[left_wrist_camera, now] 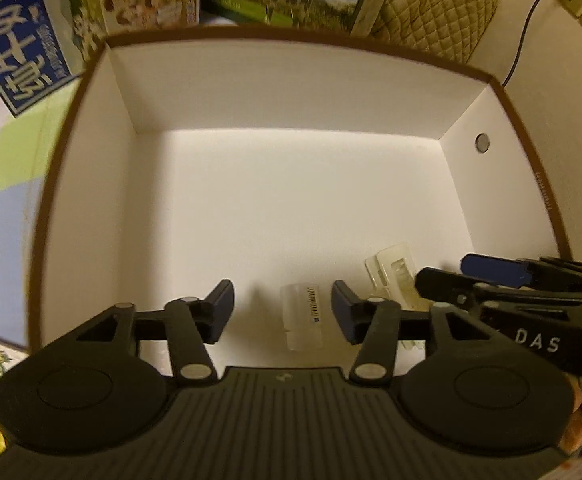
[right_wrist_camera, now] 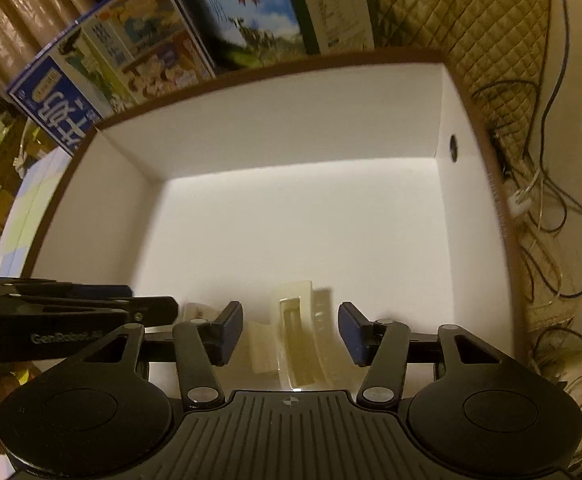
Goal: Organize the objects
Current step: 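Carry the clip and bottle into the brown box and open both tools, then return the left tool to the table and grasp the green medicine box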
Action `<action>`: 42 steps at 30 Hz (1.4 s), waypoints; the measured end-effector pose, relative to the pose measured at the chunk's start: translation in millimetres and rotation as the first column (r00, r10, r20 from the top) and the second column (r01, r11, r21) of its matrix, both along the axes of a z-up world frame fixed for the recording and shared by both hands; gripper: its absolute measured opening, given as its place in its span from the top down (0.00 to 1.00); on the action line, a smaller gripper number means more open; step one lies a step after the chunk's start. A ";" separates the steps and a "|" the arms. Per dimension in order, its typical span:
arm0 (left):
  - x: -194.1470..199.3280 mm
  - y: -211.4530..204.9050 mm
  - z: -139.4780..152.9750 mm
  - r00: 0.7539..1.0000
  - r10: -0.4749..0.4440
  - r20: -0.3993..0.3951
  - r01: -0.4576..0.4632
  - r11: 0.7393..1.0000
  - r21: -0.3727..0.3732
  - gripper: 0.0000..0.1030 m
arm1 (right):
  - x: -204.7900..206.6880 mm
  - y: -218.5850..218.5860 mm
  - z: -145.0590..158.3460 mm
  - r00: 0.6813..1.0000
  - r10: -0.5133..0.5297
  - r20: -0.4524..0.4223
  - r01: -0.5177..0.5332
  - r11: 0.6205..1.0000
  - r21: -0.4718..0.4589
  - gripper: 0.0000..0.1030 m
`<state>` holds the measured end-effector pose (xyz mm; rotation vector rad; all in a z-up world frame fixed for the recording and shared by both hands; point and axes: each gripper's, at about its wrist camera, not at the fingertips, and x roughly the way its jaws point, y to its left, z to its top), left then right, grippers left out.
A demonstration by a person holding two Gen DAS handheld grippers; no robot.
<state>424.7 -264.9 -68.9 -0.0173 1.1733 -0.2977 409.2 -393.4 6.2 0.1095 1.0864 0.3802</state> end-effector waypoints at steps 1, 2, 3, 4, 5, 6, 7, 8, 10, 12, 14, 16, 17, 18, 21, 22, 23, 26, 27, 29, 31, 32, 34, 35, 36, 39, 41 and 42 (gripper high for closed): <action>-3.3 2.8 4.4 1.000 0.002 0.010 -0.002 1.000 -0.007 0.50 | -2.2 0.6 2.9 1.000 0.002 0.011 -0.002 1.000 -0.003 0.50; -5.5 3.5 7.4 1.000 0.004 0.017 -0.004 1.000 -0.014 0.49 | -6.6 -2.9 7.5 1.000 0.003 0.023 -0.003 1.000 -0.004 0.50; -10.5 5.5 12.7 1.000 0.005 0.025 -0.005 1.000 -0.020 0.47 | -9.2 -3.4 10.5 0.999 0.003 0.034 -0.003 1.000 -0.003 0.50; -14.8 6.8 17.3 0.999 0.006 0.036 -0.005 1.000 -0.023 0.46 | -12.9 -5.3 14.5 0.999 -0.001 0.045 0.000 1.000 0.003 0.50; -18.9 8.3 21.3 0.999 0.005 0.052 -0.004 1.000 -0.024 0.45 | -15.9 -7.0 17.9 0.999 -0.003 0.052 0.002 1.000 0.009 0.50; -23.2 9.6 25.0 0.998 0.002 0.066 -0.001 1.000 -0.023 0.43 | -20.6 -10.3 22.6 0.998 -0.005 0.060 0.004 1.000 0.018 0.50; -28.2 10.1 29.9 0.997 0.002 0.077 0.000 1.000 -0.022 0.42 | -18.2 -3.7 23.1 0.998 -0.008 0.068 0.006 1.000 0.025 0.50; -33.5 11.7 35.0 0.996 0.000 0.092 0.002 1.000 -0.024 0.41 | -22.9 -5.9 27.2 0.997 -0.014 0.077 0.011 0.999 0.034 0.50; -42.5 16.5 43.5 0.994 0.004 0.109 -0.001 1.000 -0.030 0.41 | -30.7 -6.4 32.9 0.995 -0.016 0.096 0.012 0.999 0.038 0.50; -51.1 21.2 47.7 0.992 0.016 0.126 -0.012 0.999 -0.038 0.41 | -40.0 -8.3 38.3 0.993 -0.022 0.114 0.018 0.999 0.038 0.50; -63.4 28.3 54.2 0.989 0.028 0.146 -0.022 0.999 -0.042 0.41 | -50.9 -7.7 42.4 0.992 -0.029 0.126 0.024 0.999 0.042 0.50; -76.3 35.4 59.2 0.985 0.040 0.165 -0.034 0.999 -0.037 0.41 | -62.2 -7.8 46.6 0.991 -0.033 0.133 0.027 0.999 0.045 0.50; -82.9 38.6 60.9 0.984 0.047 0.171 -0.042 0.999 -0.033 0.41 | -68.1 -6.9 48.8 0.990 -0.036 0.138 0.030 0.999 0.045 0.50; -89.3 43.0 62.7 0.983 0.056 0.173 -0.051 0.998 -0.033 0.41 | -73.3 -5.8 50.6 0.989 -0.038 0.142 0.032 0.998 0.047 0.50; -104.5 56.3 66.6 0.981 0.079 0.177 -0.073 0.997 -0.036 0.41 | -83.9 -3.0 55.0 0.989 -0.043 0.142 0.034 0.997 0.066 0.50; -109.6 61.0 68.3 0.980 0.086 0.178 -0.081 0.996 -0.033 0.41 | -88.0 -1.8 56.5 0.989 -0.044 0.144 0.034 0.997 0.071 0.50; -114.7 65.0 69.3 0.980 0.091 0.179 -0.086 0.996 -0.032 0.41 | -90.7 -1.0 57.6 0.988 -0.045 0.145 0.034 0.997 0.073 0.50; -127.5 75.1 72.2 0.977 0.100 0.188 -0.097 0.995 -0.030 0.41 | -101.3 4.0 61.5 0.987 -0.043 0.152 0.032 0.997 0.073 0.50; -131.0 78.1 73.2 0.976 0.103 0.190 -0.099 0.995 -0.030 0.41 | -103.9 5.3 62.2 0.987 -0.044 0.153 0.033 0.997 0.074 0.50; -138.2 84.7 73.9 0.975 0.110 0.192 -0.106 0.994 -0.033 0.41 | -109.8 8.8 63.5 0.987 -0.043 0.154 0.032 0.997 0.076 0.50; -145.4 92.0 74.6 0.974 0.118 0.195 -0.114 0.993 -0.032 0.41 | -115.9 11.3 63.7 0.987 -0.044 0.157 0.033 0.997 0.072 0.50; -149.0 95.5 74.7 0.973 0.121 0.196 -0.118 0.993 -0.031 0.41 | -118.8 13.2 63.7 0.986 -0.044 0.158 0.033 0.997 0.070 0.50; -156.5 104.2 74.3 0.972 0.131 0.196 -0.128 0.991 -0.031 0.41 | -125.9 17.8 62.9 0.987 -0.039 0.154 0.028 0.997 0.071 0.50; -160.5 109.1 73.5 0.971 0.138 0.194 -0.134 0.990 -0.030 0.41 | -129.0 20.2 62.1 0.988 -0.035 0.152 0.025 0.997 0.072 0.50; -163.8 113.7 73.2 0.971 0.144 0.191 -0.141 0.990 -0.029 0.41 | -131.5 22.8 61.3 0.988 -0.033 0.149 0.022 0.997 0.072 0.50; -174.6 129.9 71.4 0.969 0.167 0.182 -0.165 0.986 -0.025 0.41 | -140.7 32.7 58.0 0.990 -0.021 0.140 0.010 0.997 0.074 0.50; -182.1 141.6 70.4 0.967 0.185 0.178 -0.184 0.983 -0.022 0.41 | -146.1 39.1 56.5 0.991 -0.011 0.134 0.001 0.997 0.074 0.50; -185.7 147.4 69.9 0.965 0.194 0.175 -0.194 0.981 -0.020 0.41 | -149.0 43.6 55.7 0.991 -0.004 0.133 -0.006 0.997 0.075 0.50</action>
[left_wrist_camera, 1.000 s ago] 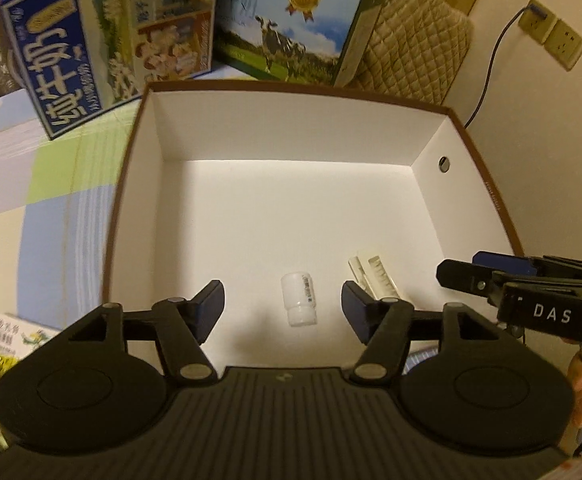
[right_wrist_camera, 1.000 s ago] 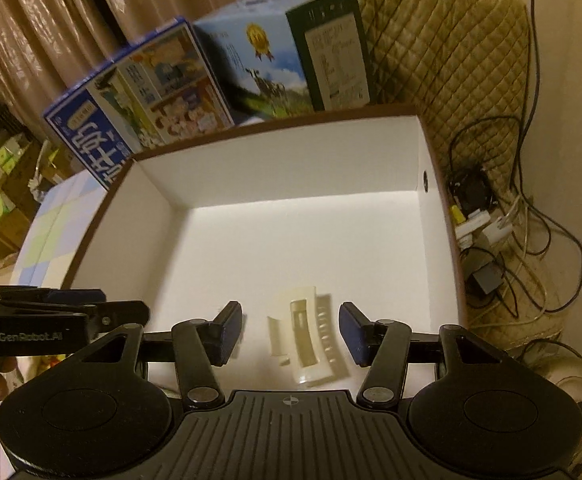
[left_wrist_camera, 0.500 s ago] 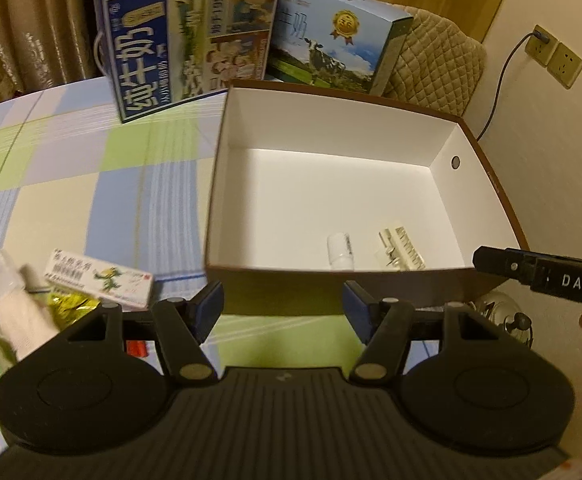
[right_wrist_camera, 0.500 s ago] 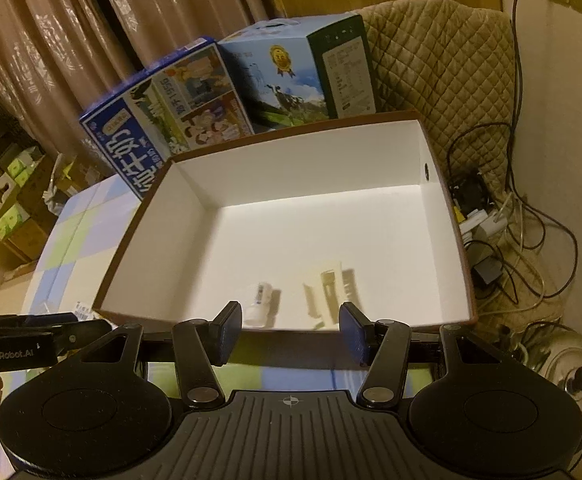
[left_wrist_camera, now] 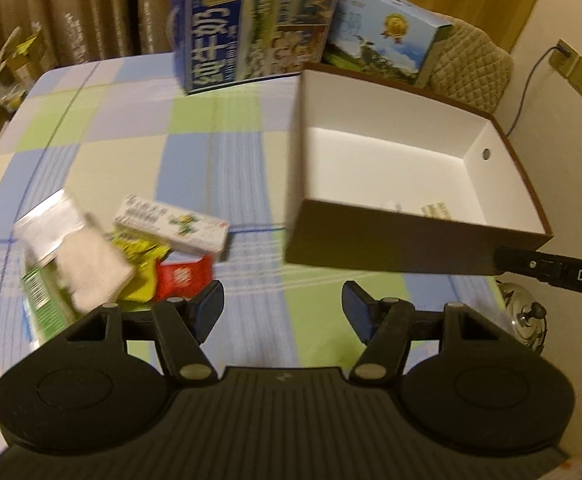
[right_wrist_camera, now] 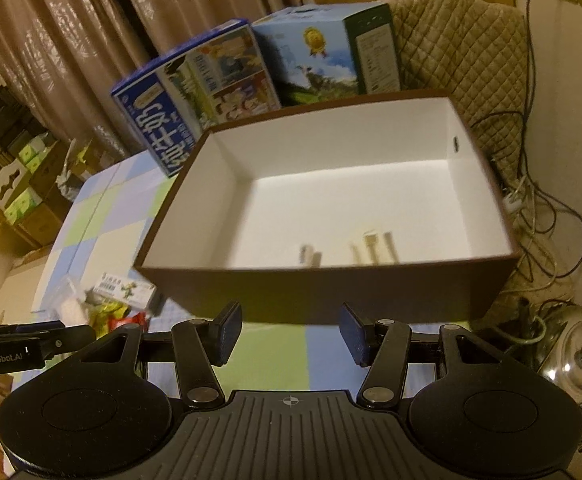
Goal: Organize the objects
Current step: 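Return the left tool to the table and grasp the green medicine box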
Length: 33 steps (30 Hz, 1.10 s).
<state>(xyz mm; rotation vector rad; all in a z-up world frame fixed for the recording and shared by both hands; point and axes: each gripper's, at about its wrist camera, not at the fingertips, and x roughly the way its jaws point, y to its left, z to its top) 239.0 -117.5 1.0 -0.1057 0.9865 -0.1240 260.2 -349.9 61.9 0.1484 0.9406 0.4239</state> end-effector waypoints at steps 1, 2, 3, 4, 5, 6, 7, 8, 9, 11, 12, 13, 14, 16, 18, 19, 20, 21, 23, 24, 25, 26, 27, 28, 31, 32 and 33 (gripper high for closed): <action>-3.3 5.2 -0.7 1.000 0.009 -0.002 -0.009 1.000 0.001 0.41 | -2.8 4.4 -0.6 1.000 0.007 -0.001 -0.007 1.000 0.001 0.50; -6.8 10.9 -1.3 1.000 0.019 -0.004 -0.019 1.000 0.002 0.41 | -5.5 9.1 -1.1 1.000 0.015 -0.002 -0.015 1.000 0.003 0.50; -9.9 16.2 -1.9 1.000 0.029 -0.006 -0.029 1.000 0.003 0.41 | -7.1 12.8 -1.1 1.000 0.020 -0.001 -0.020 1.000 0.005 0.50; -12.9 21.1 -2.5 0.999 0.037 -0.008 -0.037 0.999 0.004 0.41 | -9.3 17.1 -1.4 1.000 0.028 -0.001 -0.028 1.000 0.006 0.50; -16.5 26.9 -3.3 0.999 0.048 -0.008 -0.048 0.999 0.003 0.41 | -10.5 20.7 -2.0 0.999 0.034 -0.002 -0.034 0.999 0.007 0.50; -20.0 32.7 -4.2 0.998 0.059 -0.007 -0.059 0.998 0.004 0.41 | -12.5 24.8 -2.7 0.999 0.042 0.000 -0.042 0.999 0.008 0.50; -23.0 37.8 -5.2 0.998 0.069 -0.006 -0.069 0.998 0.006 0.41 | -14.2 28.8 -3.8 0.999 0.048 0.001 -0.048 0.999 0.010 0.50; -26.3 43.8 -6.1 0.997 0.082 -0.006 -0.081 0.997 0.008 0.41 | -16.2 32.1 -4.9 0.999 0.052 0.001 -0.052 0.999 0.010 0.50; -28.7 48.6 -7.3 0.996 0.092 -0.006 -0.092 0.996 0.009 0.41 | -17.9 36.1 -6.5 0.998 0.057 -0.001 -0.057 0.998 0.011 0.50; -35.5 59.8 -9.2 0.993 0.116 -0.005 -0.116 0.993 0.012 0.41 | -22.2 43.1 -9.1 0.998 0.066 -0.004 -0.066 0.998 0.012 0.50; -38.7 64.9 -10.3 0.992 0.128 -0.006 -0.128 0.992 0.016 0.41 | -24.1 47.5 -10.9 0.997 0.074 -0.005 -0.074 0.997 0.011 0.50; -41.2 69.6 -11.2 0.990 0.139 -0.008 -0.139 0.990 0.020 0.41 | -25.4 50.6 -12.1 0.997 0.079 -0.007 -0.079 0.997 0.010 0.50; -44.4 75.3 -12.7 0.988 0.152 -0.010 -0.152 0.988 0.024 0.41 | -27.1 54.4 -13.6 0.996 0.085 -0.009 -0.085 0.996 0.010 0.50; -50.5 86.3 -15.9 0.984 0.176 -0.015 -0.176 0.984 0.029 0.41 | -29.1 62.3 -17.0 0.995 0.100 -0.018 -0.099 0.995 0.009 0.50; -56.8 98.0 -19.5 0.979 0.202 -0.022 -0.201 0.979 0.031 0.41 | -31.5 70.4 -20.6 0.993 0.113 -0.026 -0.113 0.994 0.007 0.50; -59.2 103.4 -21.7 0.977 0.214 -0.025 -0.213 0.977 0.032 0.41 | -32.2 74.1 -22.2 0.993 0.118 -0.029 -0.118 0.993 0.005 0.50; -60.6 108.6 -23.7 0.973 0.227 -0.029 -0.226 0.974 0.033 0.41 | -32.0 77.2 -23.1 0.992 0.122 -0.032 -0.122 0.993 0.004 0.50; -62.0 113.8 -25.9 0.970 0.240 -0.034 -0.239 0.970 0.035 0.41 | -32.7 80.8 -24.7 0.991 0.127 -0.037 -0.127 0.992 0.001 0.50; -63.9 124.0 -30.3 0.963 0.267 -0.043 -0.265 0.964 0.035 0.41 | -33.9 87.0 -27.1 0.990 0.135 -0.043 -0.135 0.991 -0.001 0.50; -64.3 128.8 -32.5 0.959 0.279 -0.048 -0.278 0.960 0.031 0.42 | -34.6 90.1 -28.1 0.989 0.139 -0.047 -0.139 0.990 -0.001 0.50; -64.5 133.2 -35.0 0.956 0.290 -0.053 -0.289 0.957 0.026 0.42 | -35.6 93.3 -29.0 0.989 0.140 -0.048 -0.140 0.990 -0.002 0.50; -64.0 137.6 -37.3 0.953 0.299 -0.057 -0.298 0.954 0.019 0.42 | -36.6 95.6 -30.0 0.989 0.142 -0.051 -0.142 0.990 -0.003 0.50; -63.2 141.3 -39.8 0.950 0.306 -0.060 -0.305 0.952 0.013 0.42 | -37.0 97.4 -31.0 0.988 0.143 -0.055 -0.143 0.990 -0.004 0.50; -61.3 144.8 -43.3 0.947 0.313 -0.066 -0.313 0.950 0.009 0.43 | -37.0 98.6 -31.9 0.988 0.142 -0.060 -0.142 0.990 -0.005 0.50; -52.7 151.6 -53.9 0.941 0.330 -0.080 -0.330 0.944 0.004 0.44 | -37.4 100.0 -35.1 0.989 0.132 -0.071 -0.133 0.991 -0.016 0.50; -49.3 153.2 -57.1 0.938 0.335 -0.086 -0.336 0.942 0.010 0.45 | -37.8 100.3 -35.9 0.989 0.127 -0.073 -0.128 0.992 -0.019 0.50; -45.1 154.1 -61.0 0.937 0.338 -0.091 -0.338 0.941 0.016 0.45 | -37.7 99.3 -37.1 0.990 0.120 -0.077 -0.123 0.992 -0.023 0.50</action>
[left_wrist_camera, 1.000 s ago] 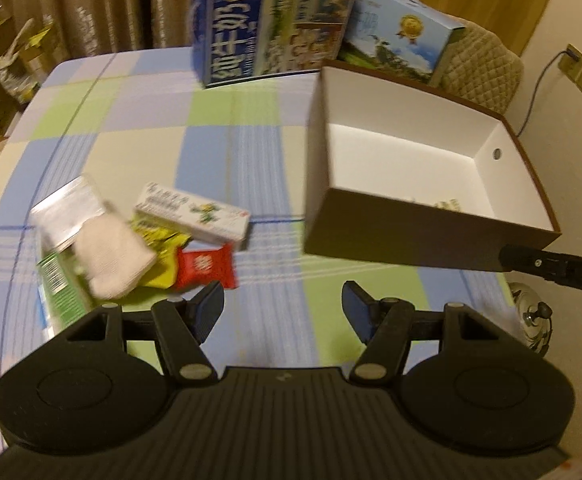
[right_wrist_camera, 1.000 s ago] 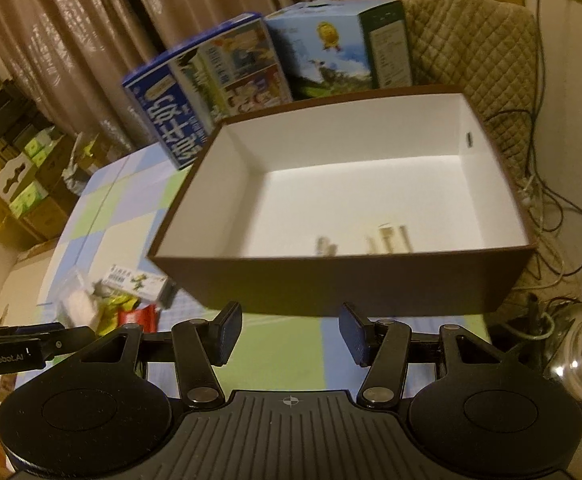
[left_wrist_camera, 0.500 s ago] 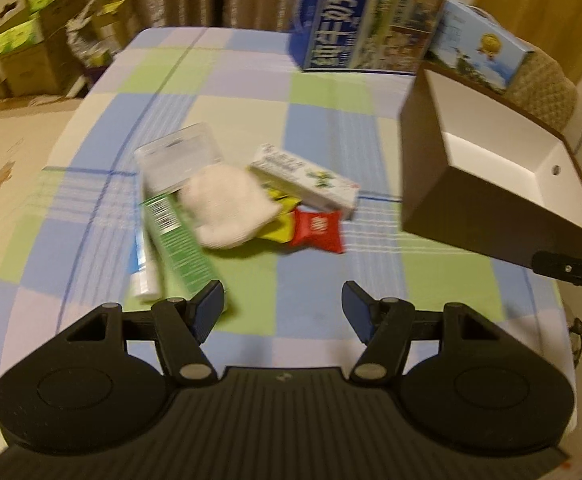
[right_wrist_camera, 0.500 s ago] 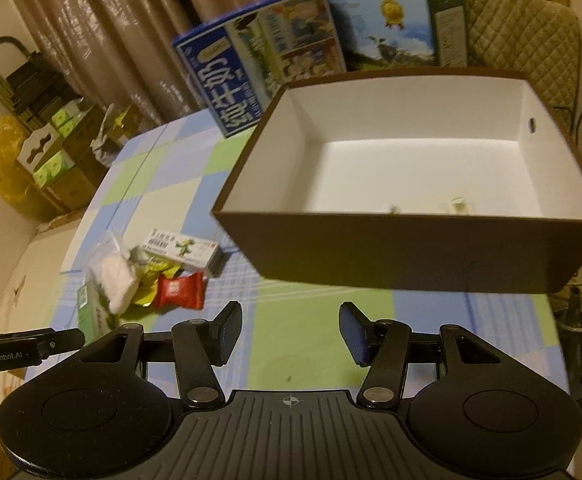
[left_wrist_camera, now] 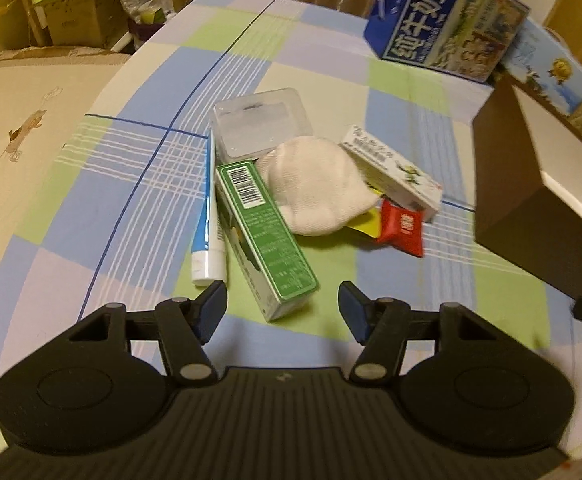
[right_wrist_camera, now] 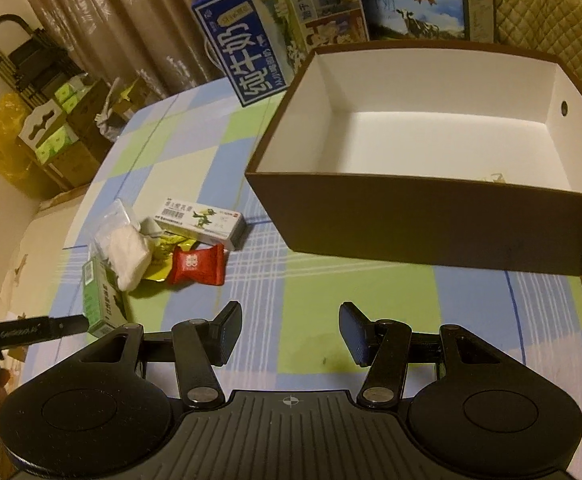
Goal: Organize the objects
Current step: 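Return the left tool to the table and grasp the green medicine box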
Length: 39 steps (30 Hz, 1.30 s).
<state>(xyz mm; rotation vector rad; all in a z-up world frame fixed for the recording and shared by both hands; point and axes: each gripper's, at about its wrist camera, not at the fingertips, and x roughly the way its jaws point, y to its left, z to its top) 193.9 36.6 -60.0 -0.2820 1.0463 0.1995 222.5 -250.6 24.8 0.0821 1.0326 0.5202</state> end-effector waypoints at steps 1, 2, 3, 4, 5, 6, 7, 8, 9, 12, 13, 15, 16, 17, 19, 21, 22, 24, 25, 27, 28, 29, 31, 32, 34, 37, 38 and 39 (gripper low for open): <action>3.9 0.6 -3.3 1.000 0.001 -0.005 -0.001 1.000 0.001 0.45 | -0.1 -0.7 -0.2 1.000 -0.005 -0.002 0.005 1.000 -0.003 0.50; 8.4 0.8 -6.9 1.000 0.003 -0.014 -0.003 1.000 0.002 0.45 | -0.2 -1.4 -1.1 1.000 -0.010 -0.004 0.010 1.000 -0.008 0.50; 12.7 0.7 -10.3 1.000 0.003 -0.019 -0.003 1.000 0.003 0.45 | 0.0 -2.9 -1.9 1.000 -0.016 -0.005 0.016 1.000 -0.014 0.50; 16.7 0.4 -13.8 1.000 0.004 -0.024 -0.004 1.000 0.008 0.46 | 0.2 -4.6 -2.8 1.000 -0.023 -0.007 0.023 1.000 -0.019 0.50; 20.1 0.3 -16.8 1.000 0.005 -0.030 -0.004 1.000 0.014 0.46 | 0.3 -5.6 -3.5 1.000 -0.028 -0.009 0.028 0.999 -0.023 0.50; 23.9 -0.6 -20.4 0.999 0.002 -0.036 -0.002 1.000 0.021 0.46 | 0.7 -7.7 -4.6 0.999 -0.035 -0.012 0.035 0.999 -0.027 0.50; 26.5 -1.1 -23.2 0.999 -0.001 -0.041 0.002 1.000 0.027 0.50 | 1.3 -9.2 -5.5 0.999 -0.041 -0.016 0.040 0.999 -0.029 0.50; 29.5 -1.5 -26.5 0.999 -0.004 -0.052 0.006 0.999 0.032 0.52 | 1.8 -11.3 -6.7 0.999 -0.047 -0.020 0.046 0.998 -0.033 0.50; 31.6 -1.6 -29.2 0.998 -0.006 -0.059 0.008 0.999 0.033 0.56 | 2.3 -12.6 -7.4 0.998 -0.051 -0.023 0.050 0.998 -0.036 0.50; 32.2 -2.5 -32.2 0.998 -0.015 -0.069 0.018 0.999 0.044 0.63 | 3.6 -15.7 -9.9 0.998 -0.062 -0.031 0.060 0.997 -0.043 0.50; 30.6 -3.4 -31.8 0.998 -0.020 -0.066 0.024 0.998 0.054 0.65 | 4.3 -16.6 -10.7 0.997 -0.064 -0.035 0.063 0.997 -0.044 0.50; 26.8 -5.0 -30.8 0.998 -0.028 -0.065 0.033 0.996 0.079 0.70 | 5.2 -18.3 -13.0 0.997 -0.069 -0.042 0.067 0.997 -0.045 0.50; 23.7 -5.5 -30.3 0.997 -0.033 -0.065 0.039 0.995 0.093 0.73 | 5.6 -18.9 -13.9 0.997 -0.069 -0.046 0.067 0.997 -0.046 0.50; 20.7 -5.8 -29.6 0.997 -0.036 -0.066 0.043 0.994 0.105 0.74 | 6.5 -19.4 -15.1 0.996 -0.069 -0.050 0.067 0.997 -0.047 0.50; 13.1 -4.7 -28.5 0.996 -0.037 -0.075 0.046 0.992 0.118 0.76 | 7.3 -20.9 -16.8 0.996 -0.069 -0.055 0.066 0.997 -0.050 0.50; 2.7 -3.6 -27.4 0.995 -0.042 -0.088 0.052 0.992 0.113 0.76 | 8.1 -23.5 -18.6 0.996 -0.069 -0.060 0.066 0.996 -0.055 0.50; -3.4 -3.9 -26.6 0.994 -0.045 -0.100 0.057 0.992 0.112 0.76 | 7.5 -24.0 -19.0 0.996 -0.070 -0.062 0.067 0.996 -0.057 0.50; -14.1 -6.6 -24.8 0.991 -0.060 -0.117 0.073 0.991 0.111 0.76 | 7.8 -27.1 -20.9 0.995 -0.074 -0.066 0.070 0.996 -0.062 0.50; -18.9 -8.6 -24.7 0.990 -0.069 -0.126 0.083 0.991 0.109 0.76 | 8.0 -28.8 -22.0 0.995 -0.078 -0.068 0.074 0.995 -0.064 0.50; -24.9 -11.2 -25.6 0.987 -0.084 -0.139 0.098 0.990 0.099 0.75 | 8.5 -32.9 -23.8 0.993 -0.088 -0.075 0.083 0.994 -0.068 0.50; -25.4 -12.2 -26.3 0.986 -0.091 -0.140 0.105 0.990 0.097 0.75 | 8.8 -34.4 -24.4 0.993 -0.092 -0.077 0.087 0.994 -0.068 0.50; -25.1 -12.8 -26.8 0.986 -0.091 -0.139 0.105 0.989 0.100 0.75 | 9.6 -35.4 -25.1 0.992 -0.095 -0.079 0.089 0.994 -0.069 0.50; -19.5 -12.4 -27.6 0.987 -0.088 -0.135 0.102 0.989 0.105 0.72 | 9.8 -37.7 -25.6 0.992 -0.099 -0.080 0.094 0.993 -0.071 0.50; -16.3 -11.5 -27.1 0.988 -0.088 -0.131 0.102 0.989 0.105 0.69 | 9.9 -38.4 -25.2 0.992 -0.102 -0.078 0.096 0.993 -0.072 0.50; -7.8 -11.5 -26.3 0.989 -0.092 -0.118 0.106 0.988 0.116 0.65 | 9.5 -40.2 -24.7 0.991 -0.106 -0.076 0.101 0.992 -0.069 0.50; 6.7 -12.0 -27.5 0.989 -0.102 -0.109 0.117 0.984 0.137 0.67 | 8.8 -41.8 -25.3 0.990 -0.113 -0.078 0.108 0.992 -0.071 0.50; 11.4 -12.4 -29.0 0.988 -0.107 -0.111 0.122 0.982 0.141 0.67 | 8.1 -42.5 -25.8 0.990 -0.117 -0.080 0.111 0.991 -0.073 0.50; 15.4 -12.9 -30.7 0.987 -0.112 -0.114 0.128 0.981 0.145 0.67 | 7.6 -43.2 -26.2 0.989 -0.120 -0.082 0.114 0.991 -0.073 0.50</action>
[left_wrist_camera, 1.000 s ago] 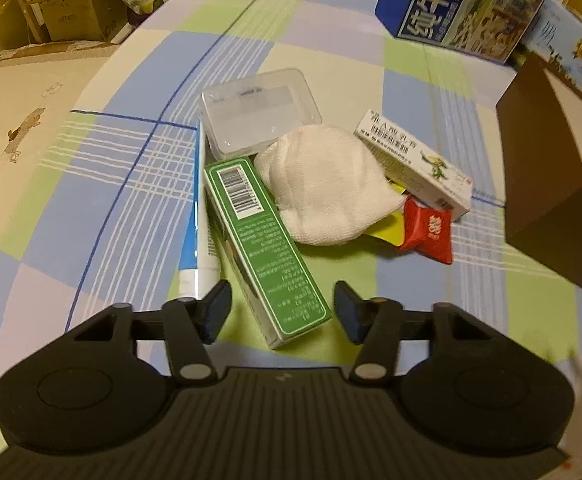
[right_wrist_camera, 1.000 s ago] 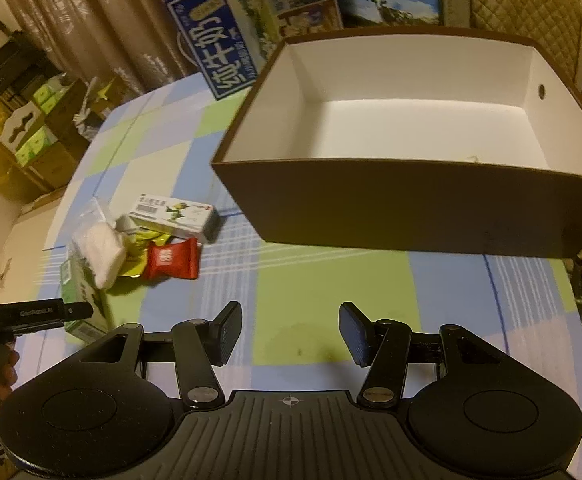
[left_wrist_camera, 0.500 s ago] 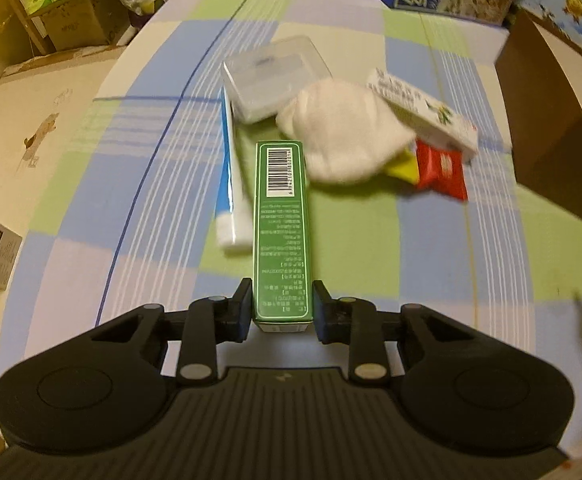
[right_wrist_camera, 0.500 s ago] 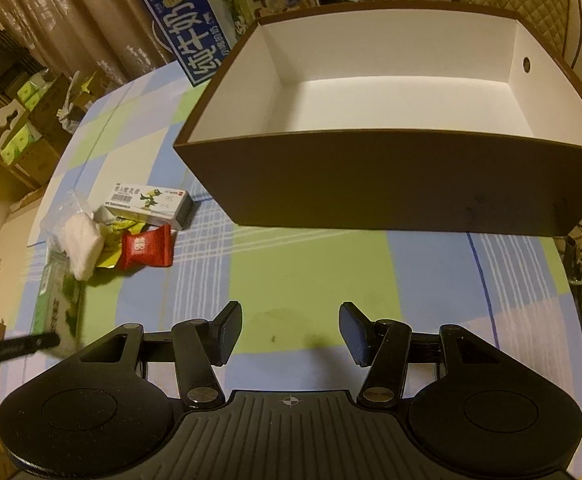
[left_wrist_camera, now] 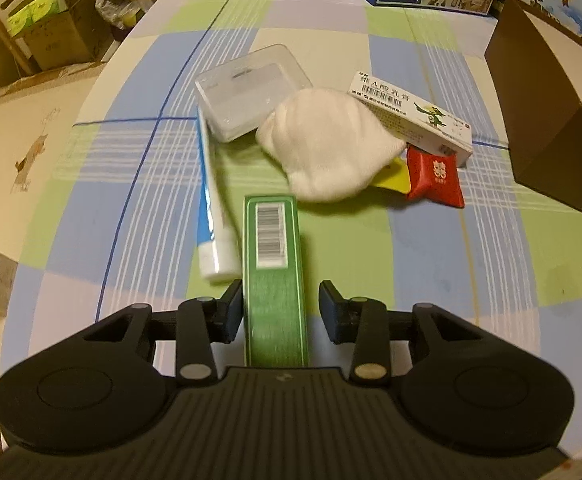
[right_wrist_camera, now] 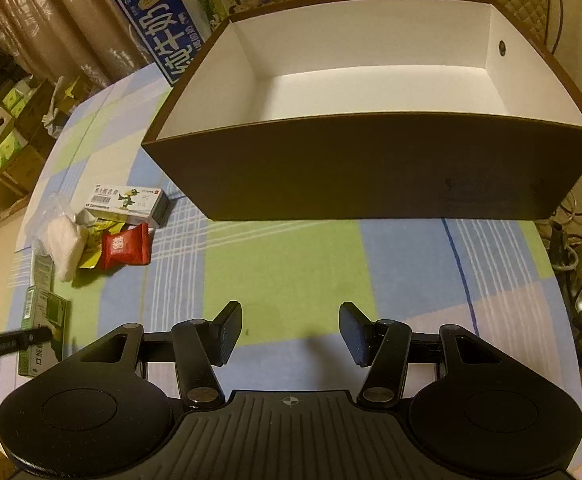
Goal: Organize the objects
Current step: 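Return the left tool to the table and grasp the green medicine box, then grasp the white towel with the right tool while the left tool holds the green box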
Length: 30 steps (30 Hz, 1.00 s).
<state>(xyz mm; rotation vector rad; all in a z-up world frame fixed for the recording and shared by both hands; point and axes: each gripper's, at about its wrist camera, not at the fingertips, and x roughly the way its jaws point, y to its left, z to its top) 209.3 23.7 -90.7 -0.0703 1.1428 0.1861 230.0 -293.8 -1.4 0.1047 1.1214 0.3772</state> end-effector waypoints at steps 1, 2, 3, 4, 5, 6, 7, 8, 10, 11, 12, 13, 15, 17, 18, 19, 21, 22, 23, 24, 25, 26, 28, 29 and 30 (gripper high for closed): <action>2.9 -1.2 -2.2 1.000 -0.006 -0.003 0.006 1.000 0.009 0.69 | -0.6 -0.4 -0.4 1.000 -0.003 -0.002 0.003 1.000 0.000 0.50; 5.2 -2.1 -4.9 1.000 -0.010 -0.011 0.011 1.000 0.025 0.72 | -1.2 -1.1 -1.0 1.000 -0.006 -0.004 0.006 1.000 -0.002 0.50; 6.6 -2.7 -7.1 1.000 -0.013 -0.016 0.014 0.999 0.038 0.75 | -1.9 -1.6 -1.3 1.000 -0.008 -0.005 0.008 1.000 -0.004 0.50; 6.3 -2.9 -8.4 1.000 -0.014 -0.017 0.015 0.999 0.041 0.75 | -2.6 -2.1 -1.5 1.000 -0.011 -0.006 0.011 1.000 -0.005 0.50; 4.8 -2.4 -8.4 1.000 -0.012 -0.012 0.013 0.999 0.037 0.76 | -2.8 -2.1 -1.6 1.000 -0.012 -0.008 0.012 1.000 -0.005 0.50; 2.9 -1.4 -8.2 1.000 -0.010 -0.012 0.011 0.999 0.033 0.76 | -3.5 -2.0 -1.8 1.000 -0.013 -0.009 0.013 1.000 -0.005 0.50; -0.1 -0.6 -7.4 1.000 -0.010 -0.008 0.010 1.000 0.028 0.76 | -3.9 -1.2 -1.8 1.000 -0.012 -0.010 0.012 1.000 -0.005 0.50; -3.7 0.1 -6.0 1.000 -0.012 -0.001 0.012 1.000 0.026 0.76 | -4.4 0.1 -1.8 1.000 -0.010 -0.010 0.010 1.000 -0.005 0.50; -10.2 1.6 -2.0 1.000 -0.017 0.005 0.017 0.999 0.027 0.76 | -5.2 3.9 -2.3 1.000 -0.002 -0.010 0.001 1.000 -0.004 0.50; -13.6 3.0 0.9 1.000 -0.015 0.009 0.015 1.000 0.025 0.76 | -5.7 7.0 -2.2 1.000 0.007 -0.008 -0.007 1.000 0.000 0.50; -17.7 4.9 5.0 1.000 -0.010 0.016 0.009 1.000 0.020 0.76 | -6.2 10.4 -2.1 1.000 0.015 -0.006 -0.015 1.000 0.005 0.50; -21.8 8.0 9.7 1.000 -0.004 0.024 0.004 1.000 0.011 0.76 | -6.7 14.9 -1.8 1.000 0.027 -0.003 -0.027 1.000 0.011 0.50; -28.7 13.3 19.9 0.999 0.008 0.044 -0.008 1.000 -0.001 0.76 | -7.9 26.2 -1.0 0.998 0.057 0.007 -0.057 0.998 0.028 0.50; -35.2 18.5 31.7 0.997 0.013 0.073 -0.013 1.000 0.001 0.76 | -9.0 41.0 0.9 0.994 0.103 0.022 -0.104 0.993 0.052 0.50; -38.0 21.0 37.1 0.996 0.015 0.090 -0.016 1.000 0.005 0.76 | -9.4 49.0 1.6 0.991 0.127 0.030 -0.129 0.990 0.063 0.50; -40.1 24.2 42.2 0.994 0.019 0.103 -0.020 1.000 0.008 0.76 | -9.6 56.0 1.9 0.988 0.148 0.036 -0.150 0.986 0.076 0.50; -42.9 31.8 51.0 0.991 0.031 0.128 -0.033 0.999 0.011 0.76 | -8.8 74.1 2.1 0.979 0.198 0.045 -0.202 0.972 0.122 0.50; -44.7 36.4 55.4 0.989 0.039 0.140 -0.041 0.999 0.007 0.76 | -7.9 82.1 1.8 0.975 0.217 0.048 -0.221 0.966 0.136 0.50; -46.3 40.5 59.1 0.988 0.044 0.150 -0.045 0.999 0.004 0.76 | -7.2 91.5 1.8 0.970 0.239 0.053 -0.244 0.959 0.147 0.50; -48.0 45.1 62.8 0.986 0.049 0.161 -0.051 0.999 0.003 0.76 | -6.2 101.6 2.2 0.963 0.261 0.063 -0.268 0.951 0.156 0.50; -49.5 49.6 65.8 0.984 0.054 0.171 -0.056 0.998 0.007 0.76 | -4.9 111.9 2.7 0.957 0.281 0.076 -0.290 0.943 0.165 0.50; -50.5 53.6 67.5 0.982 0.059 0.178 -0.062 0.998 0.011 0.76 | -3.3 120.2 2.5 0.951 0.296 0.084 -0.307 0.936 0.170 0.50; -51.7 63.7 68.5 0.980 0.075 0.182 -0.080 0.997 0.021 0.76 | 0.9 140.2 2.8 0.936 0.337 0.103 -0.350 0.920 0.176 0.50; -51.5 70.1 67.4 0.980 0.086 0.181 -0.092 0.995 0.025 0.76 | 3.6 151.3 2.1 0.929 0.355 0.109 -0.369 0.913 0.172 0.50; -51.0 76.1 65.5 0.979 0.099 0.177 -0.105 0.994 0.030 0.76 | 5.5 162.7 1.6 0.919 0.376 0.118 -0.392 0.904 0.170 0.50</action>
